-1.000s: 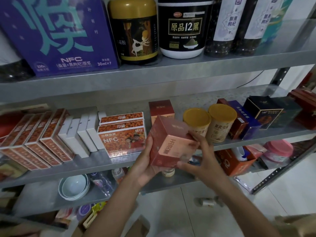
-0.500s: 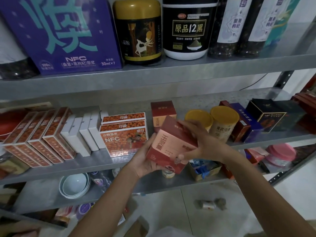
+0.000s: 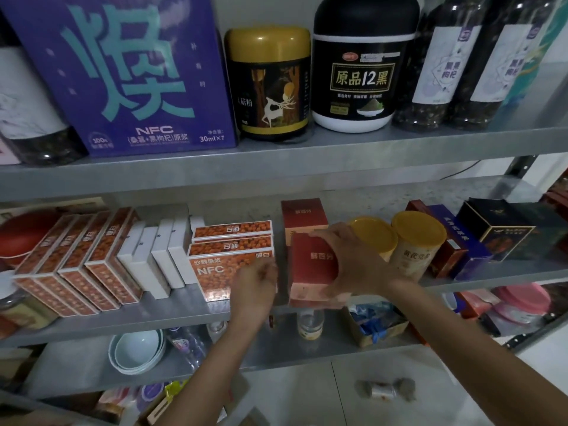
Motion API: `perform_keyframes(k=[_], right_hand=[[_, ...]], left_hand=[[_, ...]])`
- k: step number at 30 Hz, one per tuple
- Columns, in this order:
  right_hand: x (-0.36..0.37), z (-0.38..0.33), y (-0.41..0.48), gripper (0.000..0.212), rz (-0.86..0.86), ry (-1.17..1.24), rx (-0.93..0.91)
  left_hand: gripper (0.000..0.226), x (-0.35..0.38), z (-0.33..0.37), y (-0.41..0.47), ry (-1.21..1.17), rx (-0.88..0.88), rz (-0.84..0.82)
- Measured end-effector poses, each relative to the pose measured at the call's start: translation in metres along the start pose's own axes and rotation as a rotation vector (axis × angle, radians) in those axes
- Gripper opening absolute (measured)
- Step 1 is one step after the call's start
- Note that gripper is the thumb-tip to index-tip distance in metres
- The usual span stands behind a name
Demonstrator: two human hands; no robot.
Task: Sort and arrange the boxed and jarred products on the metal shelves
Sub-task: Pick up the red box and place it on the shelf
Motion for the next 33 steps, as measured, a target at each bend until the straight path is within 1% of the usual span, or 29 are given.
perform_keyframes(k=[1, 3, 4, 5, 6, 8, 10, 12, 14, 15, 16, 18, 19, 20, 21, 24, 27, 30, 33], right_hand=[[0.005, 0.001, 0.006, 0.105, 0.009, -0.046, -0.024], [0.016, 0.008, 0.018, 0.103, 0.022, -0.103, -0.034], [0.021, 0.012, 0.022, 0.101, 0.018, -0.125, -0.025], [0.025, 0.016, 0.027, 0.1, 0.008, -0.14, -0.013], [0.029, 0.021, 0.031, 0.098, -0.009, -0.141, 0.001], [0.034, 0.029, 0.037, 0.096, -0.037, -0.1, 0.04], [0.035, 0.034, 0.041, 0.093, -0.064, -0.078, 0.067], [0.037, 0.035, 0.045, 0.091, -0.12, -0.112, 0.072], [0.038, 0.035, 0.05, 0.087, -0.176, -0.118, 0.089], [0.036, 0.033, 0.055, 0.082, -0.175, -0.062, 0.107], [0.031, 0.03, 0.061, 0.079, -0.133, 0.021, 0.131], [0.015, 0.027, 0.077, 0.077, 0.083, 0.138, 0.196], [0.008, 0.028, 0.084, 0.081, 0.195, 0.134, 0.256], [0.003, 0.031, 0.09, 0.087, 0.265, 0.112, 0.328], [0.003, 0.033, 0.097, 0.093, 0.29, 0.095, 0.398], [0.011, 0.041, 0.114, 0.111, 0.245, 0.081, 0.557], [0.023, 0.048, 0.123, 0.12, 0.185, 0.064, 0.672], [0.031, 0.049, 0.128, 0.123, 0.153, 0.041, 0.71], [0.028, 0.05, 0.131, 0.118, 0.197, 0.082, 0.721]], left_hand=[[0.022, -0.018, 0.011, 0.001, 0.114, 0.132, 0.144], [0.02, -0.049, 0.026, 0.005, 0.191, 0.295, 0.364], [0.022, -0.059, 0.03, 0.011, 0.233, 0.339, 0.431], [0.026, -0.065, 0.032, 0.021, 0.292, 0.361, 0.45], [0.03, -0.065, 0.031, 0.034, 0.353, 0.373, 0.418], [0.041, -0.054, 0.022, 0.058, 0.492, 0.379, 0.245], [0.05, -0.034, 0.005, 0.075, 0.712, 0.377, 0.055], [0.055, -0.017, -0.013, 0.083, 0.92, 0.353, -0.047], [0.057, -0.011, -0.019, 0.087, 0.981, 0.337, -0.064], [0.057, -0.011, -0.019, 0.088, 0.98, 0.338, -0.058], [0.057, -0.011, -0.018, 0.088, 0.983, 0.341, -0.047], [0.056, -0.012, -0.017, 0.086, 0.999, 0.343, -0.032], [0.056, -0.012, -0.017, 0.086, 1.003, 0.342, -0.033], [0.056, -0.012, -0.016, 0.085, 1.007, 0.338, -0.035], [0.055, -0.012, -0.015, 0.084, 1.01, 0.335, -0.034], [0.054, -0.014, -0.014, 0.085, 1.005, 0.323, -0.031], [0.053, -0.013, -0.013, 0.086, 1.004, 0.318, -0.026], [0.053, -0.014, -0.014, 0.085, 1.018, 0.32, -0.008], [0.052, -0.014, -0.013, 0.084, 1.026, 0.33, -0.004]])
Point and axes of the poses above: each hand's wrist, its own y-axis towards the middle knuckle, its own x-axis out of the palm, z = x × y, the point moved 7 cm from there along y, towards the middle knuckle, and after that the axes turned 12 degrees about y, right-handed, at the moved point
